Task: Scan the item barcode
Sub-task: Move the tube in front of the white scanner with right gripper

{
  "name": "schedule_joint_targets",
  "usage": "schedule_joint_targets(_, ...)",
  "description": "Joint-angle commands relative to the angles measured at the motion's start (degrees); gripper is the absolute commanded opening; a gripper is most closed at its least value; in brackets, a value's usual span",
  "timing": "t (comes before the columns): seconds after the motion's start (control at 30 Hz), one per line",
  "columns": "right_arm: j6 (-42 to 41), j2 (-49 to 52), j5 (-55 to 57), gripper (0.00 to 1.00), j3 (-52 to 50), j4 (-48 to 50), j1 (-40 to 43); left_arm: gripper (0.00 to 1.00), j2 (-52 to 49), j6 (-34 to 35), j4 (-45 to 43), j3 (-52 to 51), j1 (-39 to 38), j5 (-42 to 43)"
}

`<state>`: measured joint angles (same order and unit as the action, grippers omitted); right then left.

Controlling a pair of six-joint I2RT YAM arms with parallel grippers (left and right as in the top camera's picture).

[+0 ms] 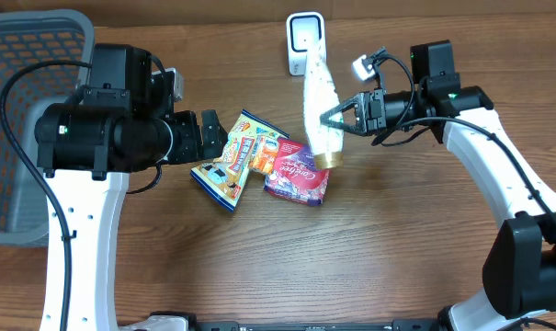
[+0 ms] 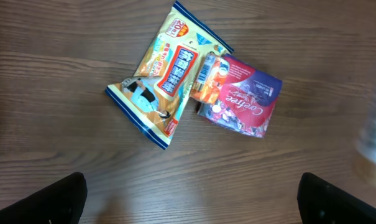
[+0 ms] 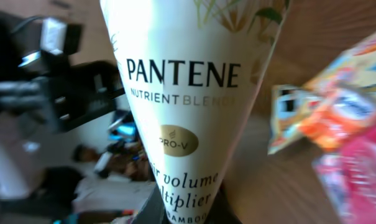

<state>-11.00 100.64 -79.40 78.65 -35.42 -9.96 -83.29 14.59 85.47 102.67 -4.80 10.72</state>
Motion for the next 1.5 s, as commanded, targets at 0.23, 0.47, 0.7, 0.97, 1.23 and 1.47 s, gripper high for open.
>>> schedule_joint_targets(0.23,-9.2,-2.3,-10.6,0.04,1.8,0.7,-4.9,1.0,0.0,-0.4,-0.3,0.1,-0.1,-1.1)
schedule_joint_targets(0.47,-9.2,-2.3,-10.6,0.04,1.8,3.6,-6.2,1.0,0.0,-0.4,-0.3,0.1,-0.1,-1.1)
schedule_joint_targets(0.7,-9.2,-2.3,-10.6,0.04,1.8,8.5,-6.2,1.0,0.0,-0.4,-0.3,0.1,-0.1,-1.1)
schedule_joint_targets(0.97,-9.2,-2.3,-10.6,0.04,1.8,12.9,-6.2,1.0,0.0,-0.4,-0.3,0.1,-0.1,-1.1)
schedule_joint_targets(1.23,-8.2,-2.3,-10.4,0.04,1.8,19.0,-6.2,1.0,0.0,-0.4,-0.3,0.1,-0.1,-1.1)
schedule_joint_targets(1.47,-14.2,-2.3,28.6,0.04,1.8,16.3,-6.6,1.0,0.0,-0.4,-0.3,0.1,-0.1,-1.1)
